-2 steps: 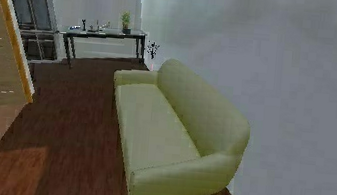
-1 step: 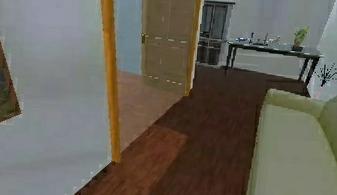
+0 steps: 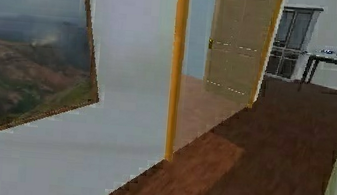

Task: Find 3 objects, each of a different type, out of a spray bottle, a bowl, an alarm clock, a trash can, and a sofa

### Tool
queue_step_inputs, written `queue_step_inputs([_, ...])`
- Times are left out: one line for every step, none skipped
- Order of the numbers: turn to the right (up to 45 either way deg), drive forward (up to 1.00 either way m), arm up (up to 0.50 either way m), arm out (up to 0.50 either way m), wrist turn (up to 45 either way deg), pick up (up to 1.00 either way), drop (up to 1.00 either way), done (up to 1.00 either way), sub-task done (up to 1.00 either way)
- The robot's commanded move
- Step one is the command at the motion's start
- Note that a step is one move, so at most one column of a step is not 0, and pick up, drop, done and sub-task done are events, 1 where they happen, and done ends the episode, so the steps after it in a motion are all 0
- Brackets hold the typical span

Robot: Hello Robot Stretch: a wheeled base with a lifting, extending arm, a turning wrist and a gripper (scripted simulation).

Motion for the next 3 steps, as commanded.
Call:
queue_step_inputs([0.0, 0.80, 0.00, 0.00, 0.0, 0.00, 0.00, 0.00, 0.00])
queue_step_inputs([42.0, 0.00, 0.00, 0.00, 0.0, 0.00, 0.00, 0.00, 0.00])
queue_step_inputs([0.0, 1.00, 0.00, 0.00, 0.0, 0.00, 0.00, 0.00, 0.00])
